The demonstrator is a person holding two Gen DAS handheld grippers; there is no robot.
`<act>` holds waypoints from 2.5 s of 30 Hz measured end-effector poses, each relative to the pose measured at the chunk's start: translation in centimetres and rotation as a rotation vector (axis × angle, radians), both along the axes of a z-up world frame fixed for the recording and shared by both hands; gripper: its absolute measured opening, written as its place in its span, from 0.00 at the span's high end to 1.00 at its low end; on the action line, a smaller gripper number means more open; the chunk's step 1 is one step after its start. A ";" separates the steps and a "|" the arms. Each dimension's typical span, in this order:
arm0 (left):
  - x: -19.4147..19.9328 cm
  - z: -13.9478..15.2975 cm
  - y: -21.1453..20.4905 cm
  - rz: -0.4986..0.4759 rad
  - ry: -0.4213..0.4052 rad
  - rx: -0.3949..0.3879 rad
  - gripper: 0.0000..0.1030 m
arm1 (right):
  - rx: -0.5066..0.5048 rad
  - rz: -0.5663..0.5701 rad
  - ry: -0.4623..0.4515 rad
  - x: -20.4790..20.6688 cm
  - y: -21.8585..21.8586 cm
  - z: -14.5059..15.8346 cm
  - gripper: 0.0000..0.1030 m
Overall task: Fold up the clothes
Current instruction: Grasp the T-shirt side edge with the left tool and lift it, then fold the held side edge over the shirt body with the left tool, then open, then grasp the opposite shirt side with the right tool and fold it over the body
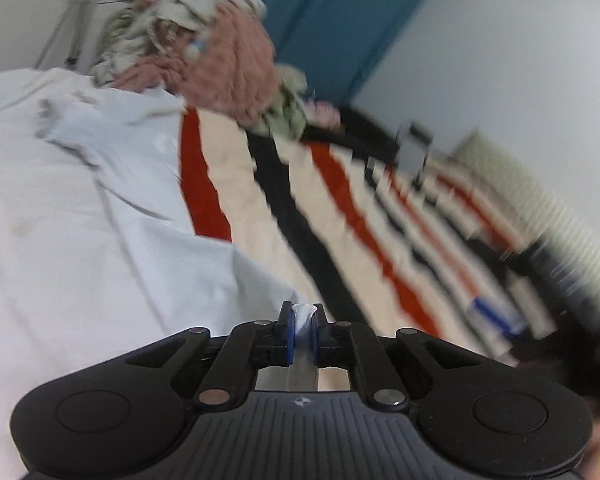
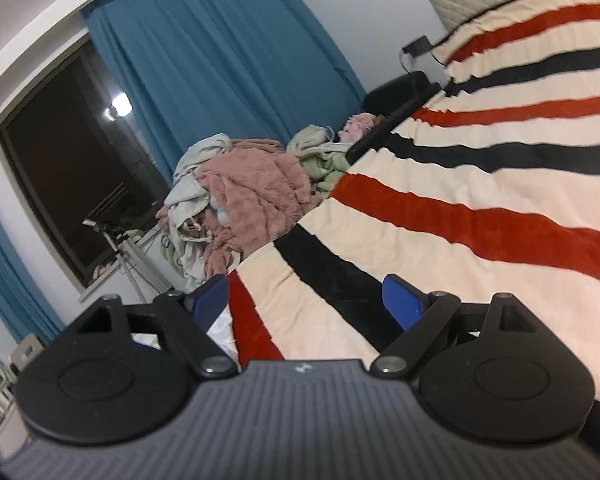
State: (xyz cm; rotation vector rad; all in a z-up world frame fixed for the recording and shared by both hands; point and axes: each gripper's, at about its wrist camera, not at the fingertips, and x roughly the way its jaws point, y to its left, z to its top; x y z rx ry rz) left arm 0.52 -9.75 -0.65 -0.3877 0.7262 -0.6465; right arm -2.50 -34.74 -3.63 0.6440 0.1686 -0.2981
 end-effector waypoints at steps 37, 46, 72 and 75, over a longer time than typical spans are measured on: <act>-1.4 -8.8 13.0 0.260 0.356 0.076 0.98 | -0.223 0.242 0.132 1.5 7.5 0.6 0.17; -5.5 -6.3 10.0 0.198 0.137 0.334 0.92 | -0.272 0.318 0.135 1.8 8.9 0.6 0.17; -10.5 17.0 9.5 0.304 -0.283 0.356 0.00 | -0.354 0.501 0.100 -1.0 13.9 14.5 0.18; -8.4 18.1 10.2 0.311 -0.300 0.348 0.00 | -0.336 0.505 0.096 -0.6 13.2 13.7 0.18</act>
